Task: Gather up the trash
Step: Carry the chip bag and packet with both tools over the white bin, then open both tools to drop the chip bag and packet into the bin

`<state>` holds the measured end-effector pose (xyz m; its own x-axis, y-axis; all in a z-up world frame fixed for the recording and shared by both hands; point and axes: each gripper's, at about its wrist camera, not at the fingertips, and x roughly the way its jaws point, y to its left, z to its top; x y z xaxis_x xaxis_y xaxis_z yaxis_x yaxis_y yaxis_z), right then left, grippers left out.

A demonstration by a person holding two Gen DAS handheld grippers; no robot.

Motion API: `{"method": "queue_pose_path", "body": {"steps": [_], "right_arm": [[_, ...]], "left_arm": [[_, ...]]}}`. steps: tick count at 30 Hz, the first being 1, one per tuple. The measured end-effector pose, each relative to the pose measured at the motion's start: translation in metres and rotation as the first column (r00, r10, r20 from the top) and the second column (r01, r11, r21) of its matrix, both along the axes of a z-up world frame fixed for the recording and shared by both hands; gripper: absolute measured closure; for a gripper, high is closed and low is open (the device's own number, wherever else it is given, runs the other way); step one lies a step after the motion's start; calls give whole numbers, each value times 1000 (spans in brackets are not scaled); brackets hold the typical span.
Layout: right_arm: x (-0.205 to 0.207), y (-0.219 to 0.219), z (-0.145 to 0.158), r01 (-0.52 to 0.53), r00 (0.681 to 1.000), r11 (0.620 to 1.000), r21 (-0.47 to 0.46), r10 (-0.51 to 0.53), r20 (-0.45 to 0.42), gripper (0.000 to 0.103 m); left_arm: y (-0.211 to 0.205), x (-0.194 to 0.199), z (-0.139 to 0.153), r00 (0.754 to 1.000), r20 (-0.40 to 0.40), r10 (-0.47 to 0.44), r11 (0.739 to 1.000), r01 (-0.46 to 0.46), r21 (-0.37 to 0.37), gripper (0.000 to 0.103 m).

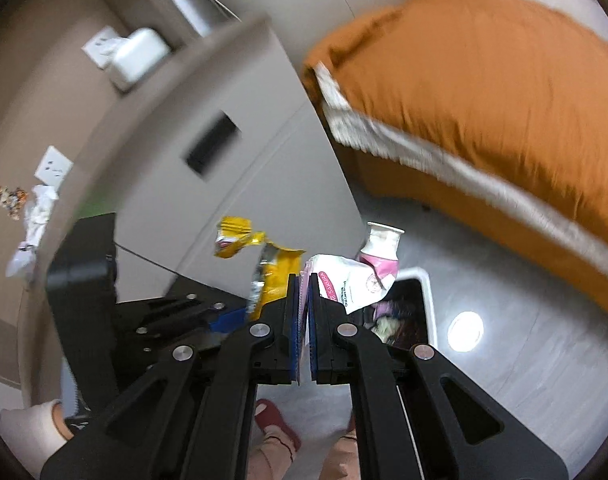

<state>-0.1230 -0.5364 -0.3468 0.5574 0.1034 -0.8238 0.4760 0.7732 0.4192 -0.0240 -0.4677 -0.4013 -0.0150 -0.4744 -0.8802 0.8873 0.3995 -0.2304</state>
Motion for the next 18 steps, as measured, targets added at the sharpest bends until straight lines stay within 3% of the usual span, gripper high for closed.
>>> {"method": "queue_pose_path", "body": {"steps": [10,14,16,17,18], "right_arm": [[7,-28,-162,65,993,985,157,-49,-107,98],[13,-39,-222,83,986,975,205,-51,-157,98],[16,-42,-244,74,981,973,218,-32,-190,85],[15,-45,-255,82,976,974,210,-36,-213,71],[12,-48,-265,101,971,974,202,-52,-235,33]], "left_arm": [[-51,0,-164,992,-103,-71,989,84,122,89],[-52,-3,-210,990,-121,-76,980,96,173,88],[-51,-3,-231,988,-141,-61,974,90,208,68],[-50,1,-241,987,-156,-37,972,72,223,15],[-47,9,-251,983,-184,20,977,20,213,4]]}}
